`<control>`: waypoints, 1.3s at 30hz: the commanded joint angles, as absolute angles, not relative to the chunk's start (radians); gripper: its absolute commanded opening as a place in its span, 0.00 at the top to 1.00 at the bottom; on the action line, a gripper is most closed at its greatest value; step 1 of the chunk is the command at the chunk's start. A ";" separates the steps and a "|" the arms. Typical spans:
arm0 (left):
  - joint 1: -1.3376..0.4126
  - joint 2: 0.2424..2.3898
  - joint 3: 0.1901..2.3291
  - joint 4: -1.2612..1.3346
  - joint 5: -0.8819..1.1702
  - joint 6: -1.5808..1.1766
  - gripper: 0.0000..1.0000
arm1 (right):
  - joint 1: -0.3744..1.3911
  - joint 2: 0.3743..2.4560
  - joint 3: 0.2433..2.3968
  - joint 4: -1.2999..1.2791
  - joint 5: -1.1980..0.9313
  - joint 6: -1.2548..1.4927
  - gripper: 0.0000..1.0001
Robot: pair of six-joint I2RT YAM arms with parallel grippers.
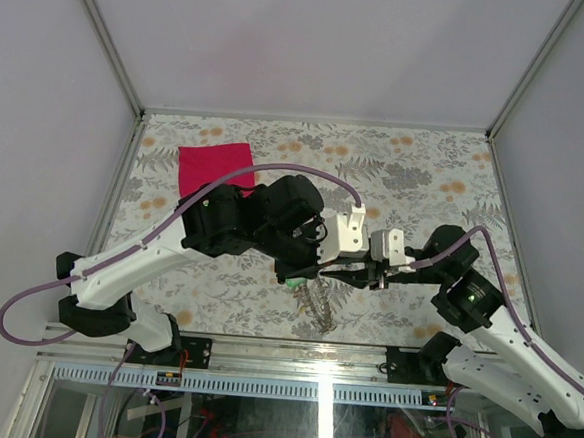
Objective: Put the keys on the keyring
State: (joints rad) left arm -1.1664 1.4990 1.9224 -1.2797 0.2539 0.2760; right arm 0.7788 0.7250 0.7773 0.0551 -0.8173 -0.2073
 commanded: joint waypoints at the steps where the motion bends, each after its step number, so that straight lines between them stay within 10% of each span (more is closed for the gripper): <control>1: -1.174 1.500 1.956 -1.261 0.252 0.293 1.00 | 0.782 0.746 0.764 0.155 -0.869 -0.156 0.73; 11: -1.176 1.500 1.953 -1.255 0.231 0.291 1.00 | 0.782 0.756 0.769 0.176 -0.891 -0.129 0.99; 39: -1.176 1.078 1.514 -0.667 0.303 0.212 0.63 | 0.782 0.665 0.779 0.323 -0.890 -0.046 1.00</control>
